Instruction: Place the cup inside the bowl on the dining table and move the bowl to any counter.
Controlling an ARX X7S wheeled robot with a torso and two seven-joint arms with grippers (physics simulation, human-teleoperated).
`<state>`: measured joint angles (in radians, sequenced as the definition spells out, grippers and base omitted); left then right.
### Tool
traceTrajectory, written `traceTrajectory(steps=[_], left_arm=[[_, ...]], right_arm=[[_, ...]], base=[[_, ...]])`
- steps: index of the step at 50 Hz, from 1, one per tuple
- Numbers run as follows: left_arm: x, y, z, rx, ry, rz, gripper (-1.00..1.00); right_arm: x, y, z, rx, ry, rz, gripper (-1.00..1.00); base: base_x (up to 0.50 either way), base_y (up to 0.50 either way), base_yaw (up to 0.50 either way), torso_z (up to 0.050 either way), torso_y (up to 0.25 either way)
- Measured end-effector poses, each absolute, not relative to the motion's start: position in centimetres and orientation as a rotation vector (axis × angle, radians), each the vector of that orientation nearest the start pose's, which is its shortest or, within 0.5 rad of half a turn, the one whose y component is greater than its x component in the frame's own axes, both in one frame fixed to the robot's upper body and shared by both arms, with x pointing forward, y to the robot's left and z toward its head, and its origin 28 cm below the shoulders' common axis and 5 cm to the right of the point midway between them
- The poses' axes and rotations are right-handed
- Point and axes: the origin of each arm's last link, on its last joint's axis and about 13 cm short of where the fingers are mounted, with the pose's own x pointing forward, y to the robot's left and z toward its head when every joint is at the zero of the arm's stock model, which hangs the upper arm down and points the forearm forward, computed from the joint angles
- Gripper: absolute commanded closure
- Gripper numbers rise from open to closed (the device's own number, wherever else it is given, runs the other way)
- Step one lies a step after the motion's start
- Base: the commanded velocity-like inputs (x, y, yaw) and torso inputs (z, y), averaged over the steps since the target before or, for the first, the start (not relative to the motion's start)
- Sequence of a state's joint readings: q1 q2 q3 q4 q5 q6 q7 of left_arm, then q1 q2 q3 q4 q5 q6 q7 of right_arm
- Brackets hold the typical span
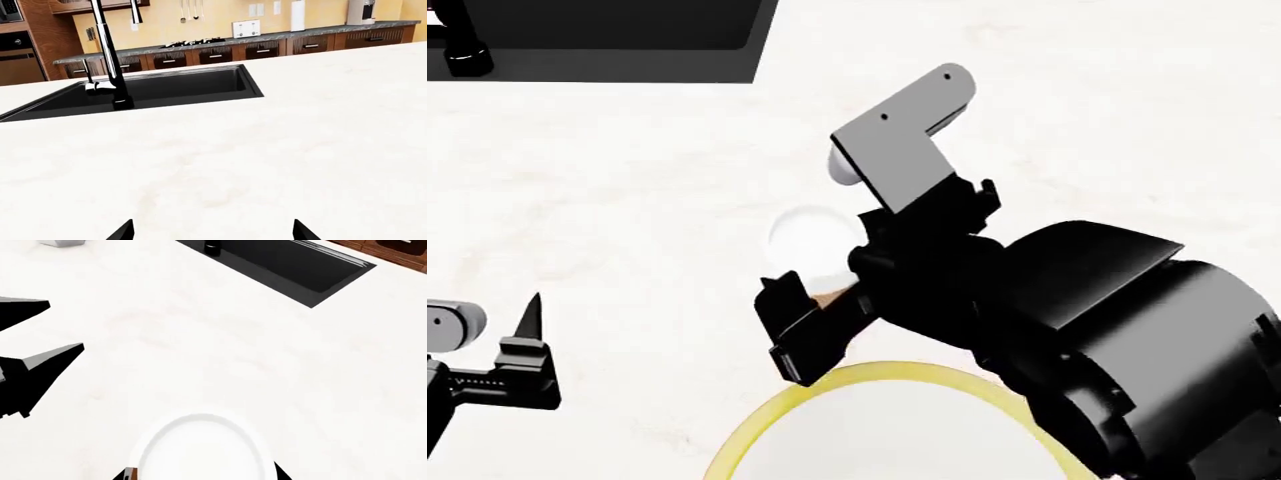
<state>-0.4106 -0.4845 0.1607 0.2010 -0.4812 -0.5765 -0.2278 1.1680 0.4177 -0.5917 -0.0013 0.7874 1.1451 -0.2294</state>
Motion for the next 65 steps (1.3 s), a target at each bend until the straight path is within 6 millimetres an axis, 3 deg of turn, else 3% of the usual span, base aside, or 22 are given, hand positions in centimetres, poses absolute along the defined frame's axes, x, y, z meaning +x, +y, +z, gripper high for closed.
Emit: traceTrajectory(steps=[15, 33, 44, 65], left_arm=[[27.5, 27.4, 12.6, 0.109, 0.049, 0.013, -1.0], [27.5, 27.3, 12.9, 0.113, 0.045, 0.013, -1.0], [27.5, 27.3, 13.0, 0.115, 0.044, 0.011, -1.0], [27.4, 27.4, 12.9, 0.114, 0.046, 0.012, -1.0]], right_arm=[[28.1, -11.6, 26.4, -0.29, 0.308, 0.775, 1.0], [24.6, -13.8, 25.6, -0.329, 0.371, 0.778, 1.0], [23.6, -14.5, 24.0, -0.341, 0.449, 0.78, 1.0], [23.6, -14.3, 21.8, -0.352, 0.543, 0.811, 1.0]], base=[[0.0, 0.0, 0.0, 0.0, 0.0], [0.0, 0.0, 0.0, 0.0, 0.0], [0.0, 0.0, 0.0, 0.0, 0.0], [0.0, 0.0, 0.0, 0.0, 0.0]])
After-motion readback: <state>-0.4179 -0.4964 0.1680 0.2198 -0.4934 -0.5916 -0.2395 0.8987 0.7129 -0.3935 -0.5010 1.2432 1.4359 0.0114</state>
